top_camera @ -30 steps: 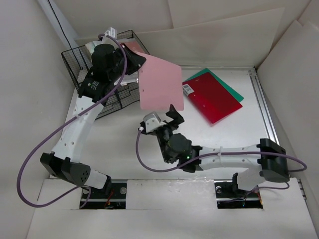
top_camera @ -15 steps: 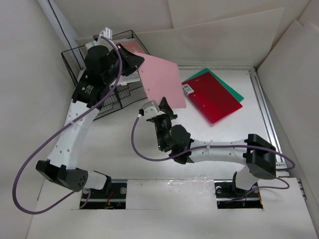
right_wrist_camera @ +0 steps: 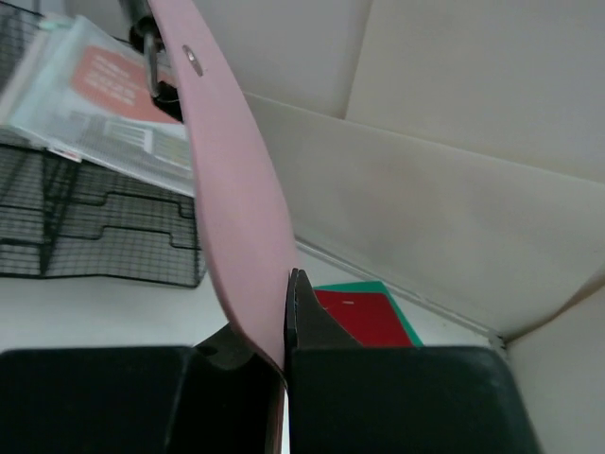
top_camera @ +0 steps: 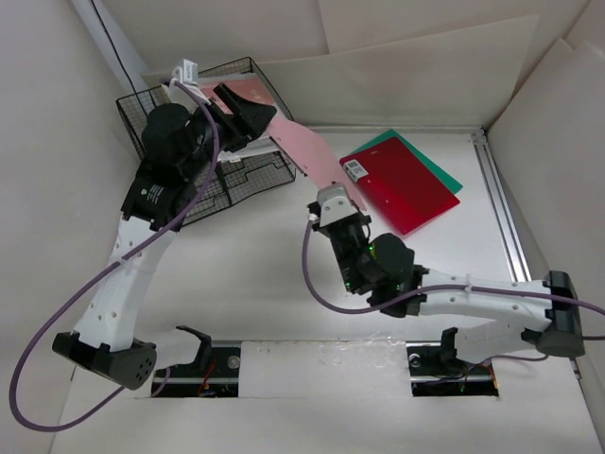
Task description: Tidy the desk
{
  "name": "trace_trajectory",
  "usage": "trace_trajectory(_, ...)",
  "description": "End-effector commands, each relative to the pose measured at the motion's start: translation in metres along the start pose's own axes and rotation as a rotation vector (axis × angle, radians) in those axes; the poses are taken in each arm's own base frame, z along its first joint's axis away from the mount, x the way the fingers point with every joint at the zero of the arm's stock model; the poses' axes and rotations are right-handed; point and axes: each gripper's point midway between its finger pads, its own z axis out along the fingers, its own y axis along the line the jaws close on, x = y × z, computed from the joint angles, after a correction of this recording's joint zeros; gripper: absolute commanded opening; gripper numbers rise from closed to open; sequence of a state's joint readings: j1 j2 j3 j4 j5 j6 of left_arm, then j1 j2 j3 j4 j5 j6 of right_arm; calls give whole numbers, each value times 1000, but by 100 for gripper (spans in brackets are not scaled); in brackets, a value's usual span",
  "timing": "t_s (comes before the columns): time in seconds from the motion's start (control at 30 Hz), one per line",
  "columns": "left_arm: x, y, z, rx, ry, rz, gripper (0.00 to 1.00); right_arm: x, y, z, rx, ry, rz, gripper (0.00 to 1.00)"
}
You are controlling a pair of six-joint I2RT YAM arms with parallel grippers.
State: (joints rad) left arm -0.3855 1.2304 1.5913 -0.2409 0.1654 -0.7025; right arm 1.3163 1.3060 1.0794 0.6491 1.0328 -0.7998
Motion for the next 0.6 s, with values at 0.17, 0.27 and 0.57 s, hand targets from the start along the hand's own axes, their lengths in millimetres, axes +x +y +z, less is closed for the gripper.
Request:
trace_trajectory(0.17,-65,-33,-45,49,-248,113,100,-35,-2,-14,-175,-59,288,0)
trace_trajectory(0.27,-82,-32,-74,9,-341,125,100,-37,12,-17,-241,-67,326,0)
trace_trajectory(0.57,-70,15,-178,-82,-566,59,100,-76,40,-16,-378,-109,515,0)
